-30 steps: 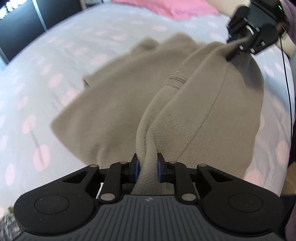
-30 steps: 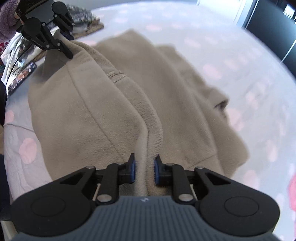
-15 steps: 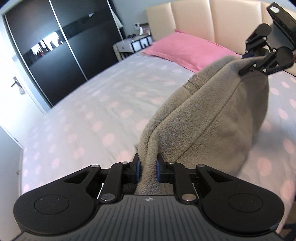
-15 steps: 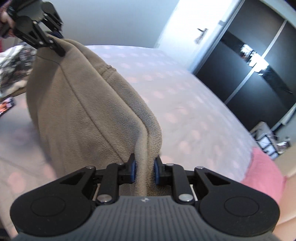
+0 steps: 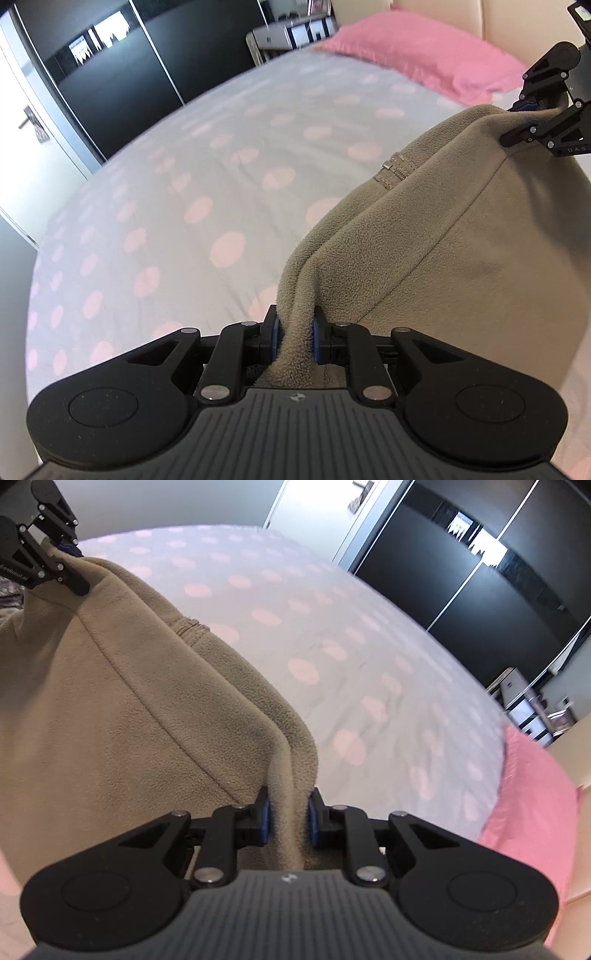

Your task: Fold clothes

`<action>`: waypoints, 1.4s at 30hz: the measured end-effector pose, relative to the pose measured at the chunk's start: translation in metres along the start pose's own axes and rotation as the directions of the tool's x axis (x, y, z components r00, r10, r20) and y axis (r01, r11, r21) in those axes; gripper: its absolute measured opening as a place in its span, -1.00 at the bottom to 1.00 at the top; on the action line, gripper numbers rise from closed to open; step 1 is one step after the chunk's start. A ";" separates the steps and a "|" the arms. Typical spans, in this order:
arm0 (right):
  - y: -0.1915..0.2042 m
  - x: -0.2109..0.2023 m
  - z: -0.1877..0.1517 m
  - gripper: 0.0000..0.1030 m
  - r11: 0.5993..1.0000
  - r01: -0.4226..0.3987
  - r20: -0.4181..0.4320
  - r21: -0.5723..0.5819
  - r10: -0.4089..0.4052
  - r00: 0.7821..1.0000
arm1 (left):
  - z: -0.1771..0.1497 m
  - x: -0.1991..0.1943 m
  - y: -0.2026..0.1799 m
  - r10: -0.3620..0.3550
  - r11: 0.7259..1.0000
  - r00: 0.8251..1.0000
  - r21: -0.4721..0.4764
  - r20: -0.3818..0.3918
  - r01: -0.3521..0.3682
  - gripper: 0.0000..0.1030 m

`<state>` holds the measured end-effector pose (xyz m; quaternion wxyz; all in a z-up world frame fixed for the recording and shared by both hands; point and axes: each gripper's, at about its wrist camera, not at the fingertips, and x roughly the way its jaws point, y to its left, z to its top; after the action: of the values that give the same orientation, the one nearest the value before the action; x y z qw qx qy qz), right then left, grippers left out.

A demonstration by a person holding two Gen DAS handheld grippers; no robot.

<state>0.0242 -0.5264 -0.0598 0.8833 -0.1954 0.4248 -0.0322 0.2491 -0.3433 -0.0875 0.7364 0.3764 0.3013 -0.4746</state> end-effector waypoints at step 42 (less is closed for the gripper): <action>-0.053 0.063 -0.094 0.27 0.633 0.030 0.003 0.773 -0.050 0.999 | -0.086 0.040 0.049 0.139 0.868 0.990 -0.482 0.000 -0.122 0.10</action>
<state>-0.0019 -0.6196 -0.1394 0.8861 0.1913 0.3552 -0.2280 0.3016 -0.2767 -0.1520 0.8423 0.1929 0.3707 -0.3405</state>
